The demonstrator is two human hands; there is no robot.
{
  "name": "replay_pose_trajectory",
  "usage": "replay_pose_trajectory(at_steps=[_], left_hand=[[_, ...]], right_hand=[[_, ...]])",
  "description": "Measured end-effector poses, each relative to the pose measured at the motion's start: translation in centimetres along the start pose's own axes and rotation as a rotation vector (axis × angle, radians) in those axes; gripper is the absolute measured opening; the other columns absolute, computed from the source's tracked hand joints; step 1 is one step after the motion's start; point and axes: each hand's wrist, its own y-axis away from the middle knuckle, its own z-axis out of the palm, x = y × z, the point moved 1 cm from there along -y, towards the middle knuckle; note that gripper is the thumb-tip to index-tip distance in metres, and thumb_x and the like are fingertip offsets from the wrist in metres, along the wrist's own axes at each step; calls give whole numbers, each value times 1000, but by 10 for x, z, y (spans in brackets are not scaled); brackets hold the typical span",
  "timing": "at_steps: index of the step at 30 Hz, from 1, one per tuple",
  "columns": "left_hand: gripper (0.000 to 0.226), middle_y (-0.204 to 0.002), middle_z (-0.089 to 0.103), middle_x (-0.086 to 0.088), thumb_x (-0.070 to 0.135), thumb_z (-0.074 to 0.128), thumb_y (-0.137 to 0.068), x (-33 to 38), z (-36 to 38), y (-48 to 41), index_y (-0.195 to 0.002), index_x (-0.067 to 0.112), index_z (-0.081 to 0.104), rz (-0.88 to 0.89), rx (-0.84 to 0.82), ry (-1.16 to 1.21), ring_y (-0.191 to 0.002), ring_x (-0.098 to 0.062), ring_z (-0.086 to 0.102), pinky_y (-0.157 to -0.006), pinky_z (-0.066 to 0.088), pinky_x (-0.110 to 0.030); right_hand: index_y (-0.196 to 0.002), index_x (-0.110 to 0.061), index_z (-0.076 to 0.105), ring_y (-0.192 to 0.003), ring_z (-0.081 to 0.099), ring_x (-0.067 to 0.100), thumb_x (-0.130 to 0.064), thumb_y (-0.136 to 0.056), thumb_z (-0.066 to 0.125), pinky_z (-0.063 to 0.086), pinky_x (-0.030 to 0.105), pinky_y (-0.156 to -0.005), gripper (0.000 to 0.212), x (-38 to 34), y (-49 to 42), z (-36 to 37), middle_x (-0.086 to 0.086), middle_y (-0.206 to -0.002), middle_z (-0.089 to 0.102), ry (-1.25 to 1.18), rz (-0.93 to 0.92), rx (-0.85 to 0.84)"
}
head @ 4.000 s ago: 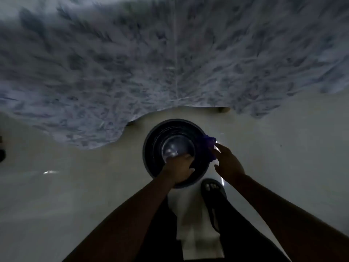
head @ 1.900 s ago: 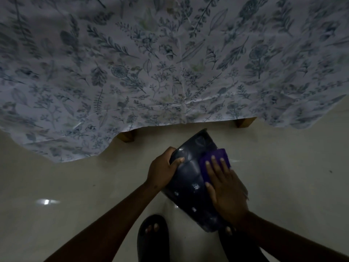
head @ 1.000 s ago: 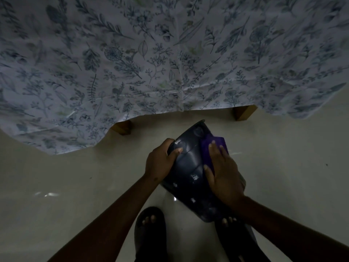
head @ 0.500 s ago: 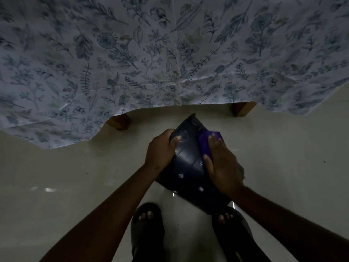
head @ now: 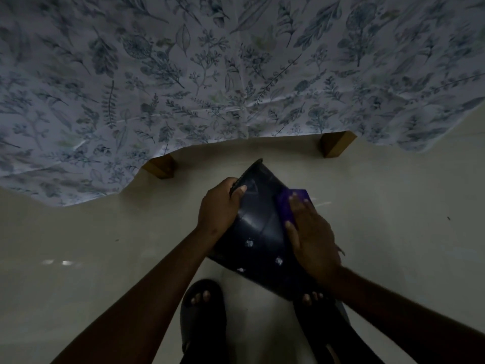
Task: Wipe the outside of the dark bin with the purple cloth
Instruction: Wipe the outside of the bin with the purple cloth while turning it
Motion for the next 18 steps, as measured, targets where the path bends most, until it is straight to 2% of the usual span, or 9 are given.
replay_pose_trajectory(at_steps=[2, 3, 4, 6, 9, 11, 13, 15, 18], left_hand=[[24, -89, 67, 1, 37, 46, -97, 4, 4, -8, -98, 18, 62, -24, 14, -38, -79, -17, 61, -61, 41, -27], [25, -91, 67, -1, 36, 45, -97, 7, 6, -13, -97, 17, 61, -36, 15, -53, -80, -19, 61, -64, 40, -28], [26, -92, 67, -3, 36, 45, -98, 10, 8, -16, -98, 16, 61, -46, 15, -72, -82, -20, 61, -66, 40, -28], [27, -96, 67, -5, 35, 45, -98, 15, 7, -20, -102, 14, 61, -49, -11, -56, -85, -21, 61, -69, 41, -29], [30, -108, 67, 1, 34, 53, -96, 16, -10, -13, -120, 17, 59, -89, -224, 310, -95, -13, 64, -76, 50, -25], [31, -109, 65, 8, 32, 58, -94, 7, -15, 0, -123, 22, 55, -66, -332, 343, -96, -4, 62, -77, 48, -19], [24, -101, 63, 12, 32, 58, -93, -4, -11, 10, -116, 24, 57, -33, -248, 252, -91, 1, 60, -70, 44, -15], [20, -98, 65, 10, 30, 60, -92, -6, -6, 9, -110, 22, 60, -34, -144, 275, -88, -1, 61, -69, 44, -16], [23, -101, 66, 7, 29, 59, -92, 2, 1, -2, -113, 20, 61, -25, -102, 268, -88, -7, 62, -72, 46, -19]], right_hand=[[-152, -23, 16, -147, 14, 22, -42, -98, 28, 20, 46, -116, 58, -23, 14, 9, 0, -159, 22, 140, -164, -1], [-152, -23, 14, -148, 10, 21, -42, -99, 26, 16, 45, -116, 58, -32, 7, 12, -1, -160, 19, 165, -219, 11], [-152, -23, 15, -148, 11, 21, -42, -99, 24, 16, 44, -117, 57, -39, -5, 10, 0, -160, 20, 178, -234, 20], [-150, -20, 24, -144, 28, 23, -40, -99, 28, 27, 43, -115, 55, -42, -36, 4, 4, -155, 33, 89, -175, 45], [-144, -18, 37, -128, 48, 25, -38, -101, 33, 37, 40, -107, 48, -20, -75, -10, 7, -143, 48, -109, 35, 22], [-144, -24, 38, -126, 50, 26, -43, -101, 26, 38, 41, -105, 48, -4, -85, -16, 5, -143, 50, -148, 140, -80], [-142, -24, 39, -122, 52, 27, -38, -102, 27, 38, 39, -101, 44, 2, -81, -20, 4, -140, 52, -163, 184, -116], [-144, -21, 37, -123, 52, 28, -33, -101, 33, 38, 39, -103, 44, -1, -60, -20, 7, -140, 52, -136, 176, -33], [-150, -20, 23, -144, 24, 26, -41, -97, 29, 22, 45, -113, 57, -27, -8, -7, 2, -156, 29, 34, 7, 53]])
